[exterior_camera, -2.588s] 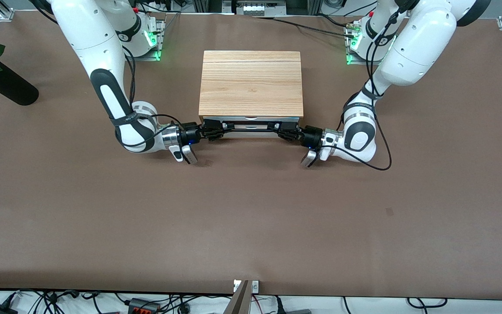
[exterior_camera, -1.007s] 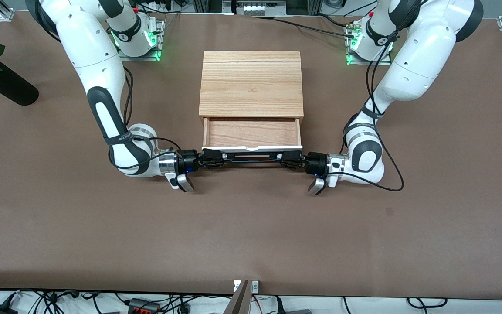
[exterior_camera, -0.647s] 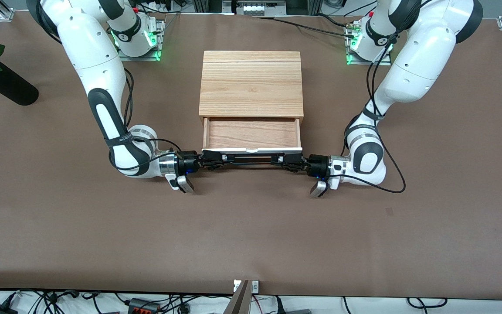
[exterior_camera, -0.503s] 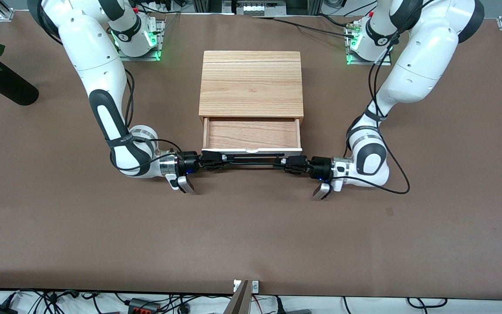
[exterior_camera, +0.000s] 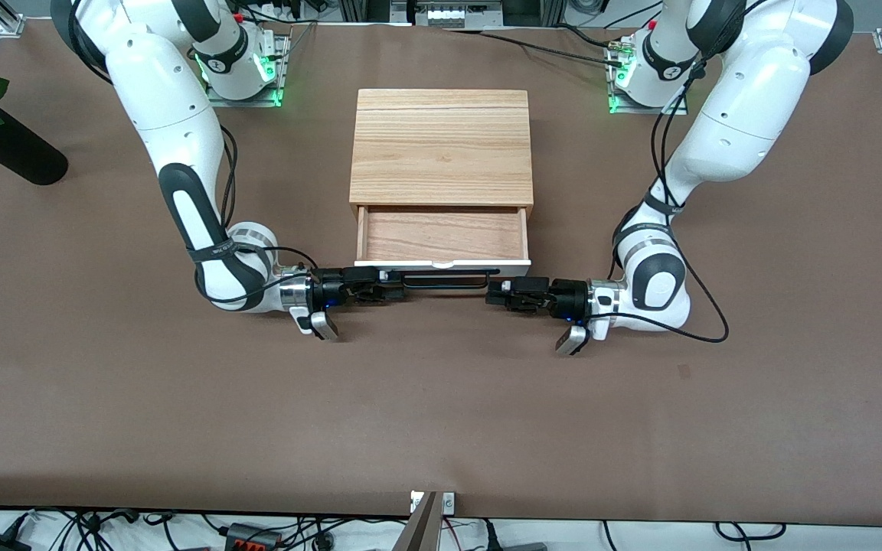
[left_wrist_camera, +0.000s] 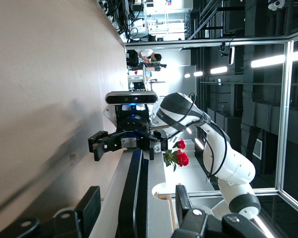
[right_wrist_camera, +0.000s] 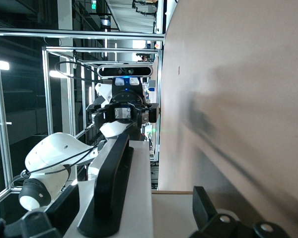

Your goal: Pull top drawer with both arms simultaneously

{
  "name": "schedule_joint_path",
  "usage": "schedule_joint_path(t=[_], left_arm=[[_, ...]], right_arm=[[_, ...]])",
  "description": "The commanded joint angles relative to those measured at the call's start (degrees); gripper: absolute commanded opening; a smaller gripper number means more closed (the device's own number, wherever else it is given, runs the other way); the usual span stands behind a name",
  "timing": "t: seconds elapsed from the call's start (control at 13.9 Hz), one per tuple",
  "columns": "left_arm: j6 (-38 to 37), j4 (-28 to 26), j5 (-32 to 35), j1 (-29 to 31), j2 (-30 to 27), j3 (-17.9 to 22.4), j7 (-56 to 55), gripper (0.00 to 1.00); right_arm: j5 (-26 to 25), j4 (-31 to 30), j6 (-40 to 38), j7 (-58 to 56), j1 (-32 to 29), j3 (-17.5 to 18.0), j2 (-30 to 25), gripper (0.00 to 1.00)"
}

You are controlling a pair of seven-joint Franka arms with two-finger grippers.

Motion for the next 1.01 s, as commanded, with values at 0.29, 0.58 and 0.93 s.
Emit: schedule_joint_path(t=[0.29, 0.58, 0.93], left_arm=[[0.0, 5.1, 5.5, 1.4, -2.0, 3.4, -4.1, 0.68], [0.0, 9.8, 16.4, 3.1, -3.8, 3.7, -10.5, 0.68], [-0.3, 10.3, 36.4, 4.9, -11.8, 3.9, -20.6, 0.68]], right_arm=[[-0.1, 2.2, 0.2, 6.5, -1.7, 0.1, -3.5, 1.0], [-9.4, 3.0, -0.3, 14.0, -2.3, -4.6, -7.6, 1.0], [-37.6, 4.5, -0.6, 22.0, -3.2, -10.0, -13.9, 1.0]])
